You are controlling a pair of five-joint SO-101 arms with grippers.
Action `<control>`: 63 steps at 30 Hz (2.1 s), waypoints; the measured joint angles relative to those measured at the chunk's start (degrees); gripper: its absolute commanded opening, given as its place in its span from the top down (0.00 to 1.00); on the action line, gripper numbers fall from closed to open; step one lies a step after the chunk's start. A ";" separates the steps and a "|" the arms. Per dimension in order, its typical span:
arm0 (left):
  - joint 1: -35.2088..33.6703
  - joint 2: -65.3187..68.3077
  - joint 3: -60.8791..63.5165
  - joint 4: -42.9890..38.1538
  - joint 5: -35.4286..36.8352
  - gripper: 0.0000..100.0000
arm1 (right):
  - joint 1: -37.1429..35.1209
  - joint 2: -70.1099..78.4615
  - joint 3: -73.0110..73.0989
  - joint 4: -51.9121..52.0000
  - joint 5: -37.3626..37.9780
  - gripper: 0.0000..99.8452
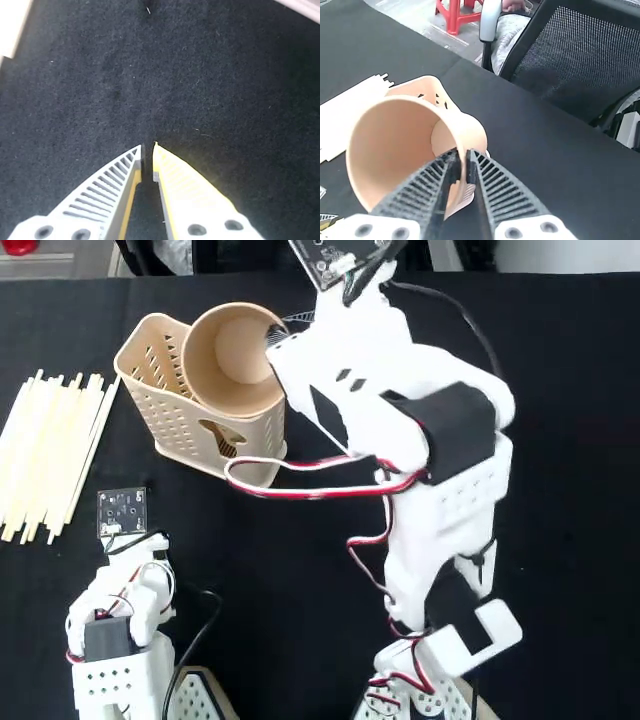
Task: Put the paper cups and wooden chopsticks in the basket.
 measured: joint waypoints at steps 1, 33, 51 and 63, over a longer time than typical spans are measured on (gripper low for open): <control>0.00 0.00 0.00 0.00 0.00 0.95 | 0.00 0.44 0.00 0.00 0.00 0.99; 0.00 0.00 0.00 0.00 0.00 0.95 | 1.85 12.40 -0.09 -3.08 2.46 0.94; 0.00 0.00 0.00 0.00 0.00 0.95 | -8.62 12.84 -10.02 -13.10 2.55 0.79; 0.00 0.00 0.00 0.00 0.00 0.95 | -6.68 23.38 -12.13 -13.63 2.46 0.79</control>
